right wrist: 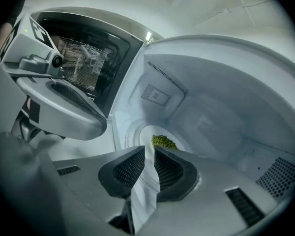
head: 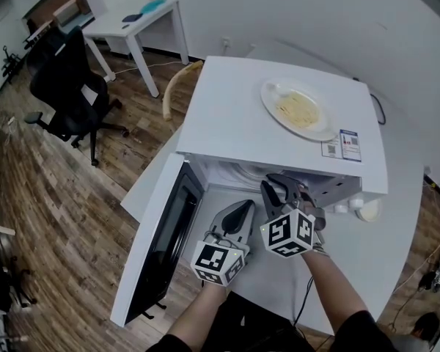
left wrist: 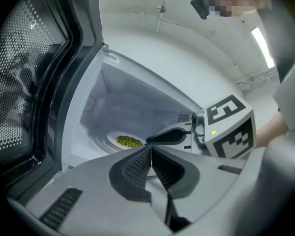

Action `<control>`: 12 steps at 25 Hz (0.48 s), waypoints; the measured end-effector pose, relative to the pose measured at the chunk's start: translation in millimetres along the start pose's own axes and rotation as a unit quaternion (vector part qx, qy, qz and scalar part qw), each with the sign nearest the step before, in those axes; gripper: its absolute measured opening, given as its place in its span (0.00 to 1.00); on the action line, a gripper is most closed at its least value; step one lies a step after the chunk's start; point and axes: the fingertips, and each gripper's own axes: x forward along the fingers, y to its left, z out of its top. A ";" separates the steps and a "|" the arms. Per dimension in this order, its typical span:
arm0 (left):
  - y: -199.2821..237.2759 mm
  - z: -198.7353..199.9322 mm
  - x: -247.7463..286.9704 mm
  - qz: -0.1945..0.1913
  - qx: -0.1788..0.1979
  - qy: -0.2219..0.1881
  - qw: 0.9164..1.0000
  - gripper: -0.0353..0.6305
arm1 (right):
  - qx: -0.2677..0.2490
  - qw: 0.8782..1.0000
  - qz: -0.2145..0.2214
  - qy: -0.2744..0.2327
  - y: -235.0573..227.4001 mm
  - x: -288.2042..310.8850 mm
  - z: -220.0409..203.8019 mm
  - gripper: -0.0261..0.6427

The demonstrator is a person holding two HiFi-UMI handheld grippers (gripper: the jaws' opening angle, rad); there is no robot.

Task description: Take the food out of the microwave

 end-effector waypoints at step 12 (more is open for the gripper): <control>13.5 1.1 -0.7 0.015 -0.011 -0.004 1.000 0.07 | -0.005 0.998 0.048 0.038 5.8 28.8 -7.4 0.16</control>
